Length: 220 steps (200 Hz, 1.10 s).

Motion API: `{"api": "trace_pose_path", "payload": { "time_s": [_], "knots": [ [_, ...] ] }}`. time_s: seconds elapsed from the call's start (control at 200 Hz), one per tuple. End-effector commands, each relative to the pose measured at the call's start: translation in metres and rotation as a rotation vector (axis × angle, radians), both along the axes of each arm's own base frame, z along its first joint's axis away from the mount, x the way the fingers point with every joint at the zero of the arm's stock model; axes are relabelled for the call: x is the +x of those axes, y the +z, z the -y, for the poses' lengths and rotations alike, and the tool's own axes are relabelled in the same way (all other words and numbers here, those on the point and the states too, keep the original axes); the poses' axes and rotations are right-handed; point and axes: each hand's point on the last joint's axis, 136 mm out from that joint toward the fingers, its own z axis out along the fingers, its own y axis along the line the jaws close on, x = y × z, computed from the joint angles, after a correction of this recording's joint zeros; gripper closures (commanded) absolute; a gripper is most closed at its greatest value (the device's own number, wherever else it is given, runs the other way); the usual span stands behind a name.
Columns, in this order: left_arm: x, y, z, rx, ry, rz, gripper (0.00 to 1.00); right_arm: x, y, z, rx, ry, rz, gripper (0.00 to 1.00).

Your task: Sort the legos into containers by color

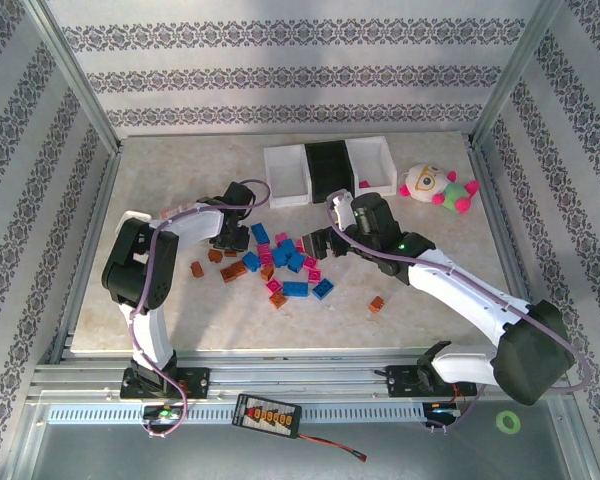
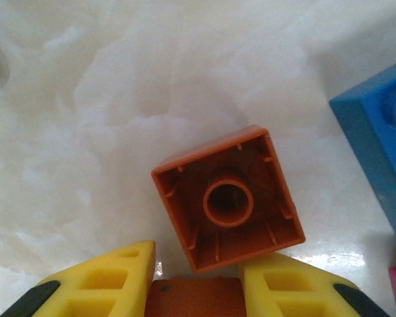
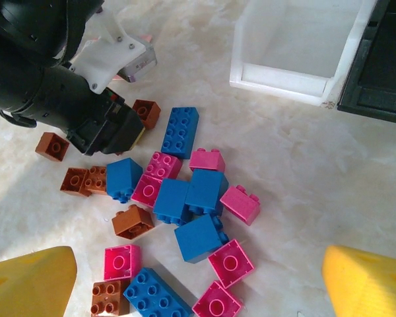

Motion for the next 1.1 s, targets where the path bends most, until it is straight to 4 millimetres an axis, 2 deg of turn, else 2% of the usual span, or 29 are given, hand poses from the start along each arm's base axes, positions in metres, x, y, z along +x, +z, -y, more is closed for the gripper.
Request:
{"api": "trace_pose_path", "payload": {
  "time_s": [0.0, 0.275, 0.34, 0.435, 0.65, 0.744, 0.894, 1.094],
  "knots": [
    [-0.002, 0.021, -0.003, -0.014, 0.008, 0.001, 0.74, 0.0, 0.02, -0.003, 0.029, -0.01, 0.032, 0.05],
    [0.018, 0.079, 0.011, -0.086, 0.005, 0.144, 0.74, 0.008, 0.029, 0.002, 0.036, -0.052, 0.075, 0.04],
    [0.028, 0.092, 0.018, -0.119, 0.007, 0.19, 0.74, 0.009, 0.029, 0.004, 0.033, -0.066, 0.083, 0.04],
    [0.051, 0.113, 0.032, -0.181, 0.01, 0.285, 0.74, 0.01, 0.03, 0.009, 0.039, -0.088, 0.1, 0.04],
    [0.121, 0.161, 0.066, -0.295, -0.008, 0.501, 0.76, 0.011, 0.027, 0.021, 0.045, -0.127, 0.109, 0.04],
    [0.149, 0.171, 0.078, -0.313, -0.016, 0.56, 0.76, 0.012, 0.022, 0.028, 0.045, -0.148, 0.101, 0.04],
    [0.186, 0.175, 0.097, -0.323, -0.036, 0.603, 0.76, 0.014, 0.018, 0.036, 0.043, -0.177, 0.1, 0.04],
    [0.224, 0.157, 0.114, -0.301, -0.054, 0.58, 0.76, 0.015, 0.016, 0.046, 0.05, -0.218, 0.101, 0.04]
  ]
}}
